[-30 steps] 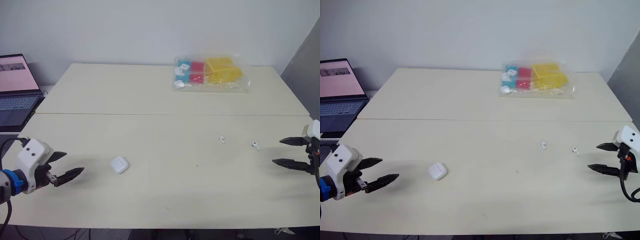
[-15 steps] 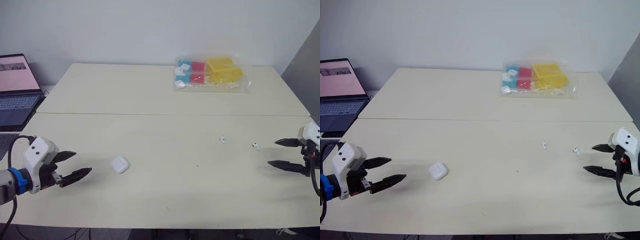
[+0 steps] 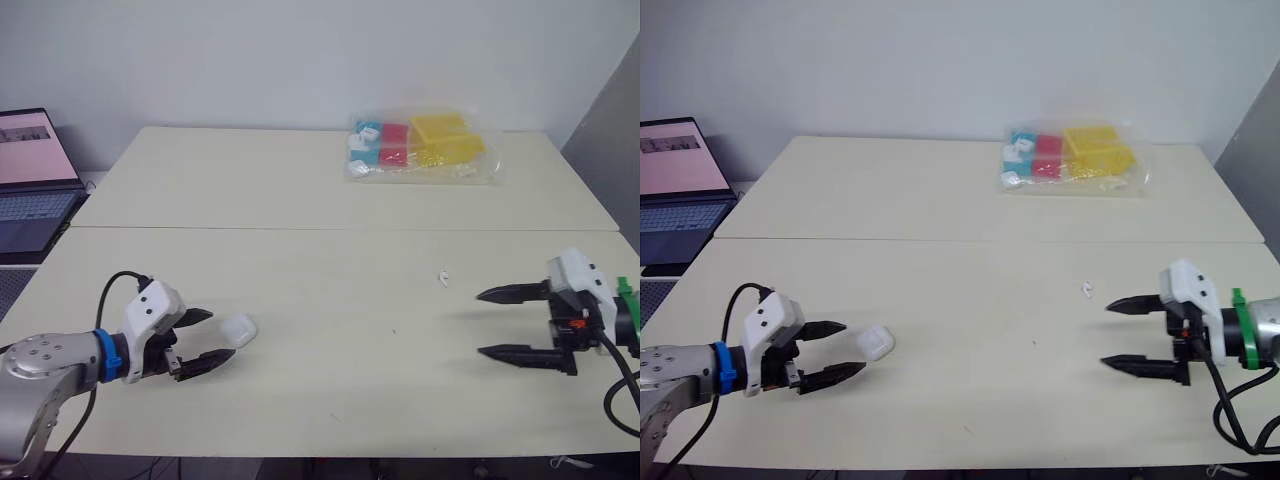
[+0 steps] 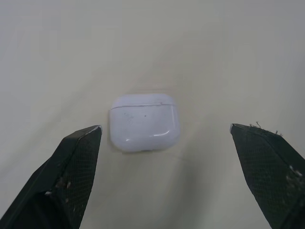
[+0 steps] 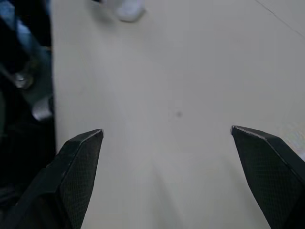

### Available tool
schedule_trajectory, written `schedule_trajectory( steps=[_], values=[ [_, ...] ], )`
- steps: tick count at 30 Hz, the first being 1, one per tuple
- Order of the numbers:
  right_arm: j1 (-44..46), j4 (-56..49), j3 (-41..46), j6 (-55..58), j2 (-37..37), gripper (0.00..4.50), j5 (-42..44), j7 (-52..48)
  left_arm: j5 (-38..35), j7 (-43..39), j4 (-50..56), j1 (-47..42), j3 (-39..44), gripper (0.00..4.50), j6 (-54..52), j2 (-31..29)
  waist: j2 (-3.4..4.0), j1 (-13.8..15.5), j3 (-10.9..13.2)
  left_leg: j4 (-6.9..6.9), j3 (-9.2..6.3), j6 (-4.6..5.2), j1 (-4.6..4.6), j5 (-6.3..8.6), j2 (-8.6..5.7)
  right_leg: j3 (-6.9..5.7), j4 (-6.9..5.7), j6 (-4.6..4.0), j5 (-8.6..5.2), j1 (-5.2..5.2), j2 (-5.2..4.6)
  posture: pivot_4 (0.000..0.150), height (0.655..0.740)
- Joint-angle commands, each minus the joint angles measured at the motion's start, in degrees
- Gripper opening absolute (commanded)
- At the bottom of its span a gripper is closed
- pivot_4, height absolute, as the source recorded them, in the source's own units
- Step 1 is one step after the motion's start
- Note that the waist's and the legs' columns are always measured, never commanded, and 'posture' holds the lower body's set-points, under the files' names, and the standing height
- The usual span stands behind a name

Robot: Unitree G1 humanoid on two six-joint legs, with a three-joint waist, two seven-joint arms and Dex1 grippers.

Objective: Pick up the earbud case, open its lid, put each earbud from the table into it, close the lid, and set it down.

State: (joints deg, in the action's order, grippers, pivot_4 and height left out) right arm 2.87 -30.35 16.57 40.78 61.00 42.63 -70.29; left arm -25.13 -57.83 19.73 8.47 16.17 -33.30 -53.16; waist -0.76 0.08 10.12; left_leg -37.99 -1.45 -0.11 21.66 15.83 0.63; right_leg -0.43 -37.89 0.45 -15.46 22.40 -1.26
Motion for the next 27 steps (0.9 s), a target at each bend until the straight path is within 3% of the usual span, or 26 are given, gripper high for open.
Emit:
schedule_trajectory(
  steps=[1, 12, 27],
  values=[
    [3.1, -4.6, -1.9, 2.8, -1.5, 4.48, 4.9, 3.4, 2.2, 1.0, -1.1, -1.9, -3.2, 4.5, 2.4, 0.6, -0.06, 0.0, 0.0, 0.0, 0.0, 0.0, 0.01, 0.0, 0.0, 0.0, 0.01, 0.01, 0.0, 0.0, 0.0, 0.15, 0.74],
    [6.4, -6.8, -6.2, 2.7, -2.9, 4.48, 5.8, 7.0, 5.1, 0.8, -9.0, -5.7, -7.7, 4.5, 6.2, 1.9, -0.17, 0.0, 0.1, 0.02, 0.01, 0.0, 0.2, 0.0, -0.01, -0.01, 0.12, -0.1, 0.09, 0.15, -0.01, 0.15, 0.74],
    [5.1, -6.7, -8.5, -0.5, -3.4, 4.48, 3.2, 7.2, 9.6, 3.9, -11.4, -8.8, -13.1, 4.5, 6.2, 4.3, -0.17, 0.1, 0.1, -0.01, 0.0, 0.0, 0.12, 0.0, -0.02, 0.0, 0.04, -0.02, 0.07, 0.11, -0.02, 0.15, 0.74]
  ],
)
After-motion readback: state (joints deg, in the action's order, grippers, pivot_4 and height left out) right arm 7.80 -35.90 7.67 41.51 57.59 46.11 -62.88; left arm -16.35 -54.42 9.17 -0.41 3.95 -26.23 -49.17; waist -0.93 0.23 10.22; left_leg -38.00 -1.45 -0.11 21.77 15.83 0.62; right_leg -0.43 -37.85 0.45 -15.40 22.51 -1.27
